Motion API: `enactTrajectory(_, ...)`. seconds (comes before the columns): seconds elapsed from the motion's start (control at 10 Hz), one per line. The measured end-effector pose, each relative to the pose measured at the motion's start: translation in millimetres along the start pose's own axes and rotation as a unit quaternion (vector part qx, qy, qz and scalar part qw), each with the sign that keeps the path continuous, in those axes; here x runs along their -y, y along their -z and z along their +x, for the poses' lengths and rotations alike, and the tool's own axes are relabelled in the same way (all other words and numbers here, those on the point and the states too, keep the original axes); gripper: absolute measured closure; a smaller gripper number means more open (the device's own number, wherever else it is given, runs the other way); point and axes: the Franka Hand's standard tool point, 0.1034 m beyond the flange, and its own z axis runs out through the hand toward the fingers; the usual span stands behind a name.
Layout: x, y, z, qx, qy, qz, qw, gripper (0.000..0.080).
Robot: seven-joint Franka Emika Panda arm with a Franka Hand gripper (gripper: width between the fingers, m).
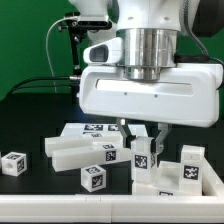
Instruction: Assemble chair
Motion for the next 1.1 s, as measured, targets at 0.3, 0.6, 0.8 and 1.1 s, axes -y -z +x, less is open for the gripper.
enactTrajectory(0.3, 5.3, -0.3, 0.6, 0.001, -0.157, 0.006, 0.988, 0.0515)
enactTrajectory(0.6, 16.3, -1.0, -3.1, 0.007, -0.386, 0.015, 0.922, 0.0515)
enactTrajectory(0.8, 17.2, -1.8, -3.5, 0.010, -0.485, 0.031, 0.874, 0.0515)
enactTrajectory(1.1, 23.0, 2.1, -6.5, 0.011, -0.380, 0.027, 0.924, 0.0354)
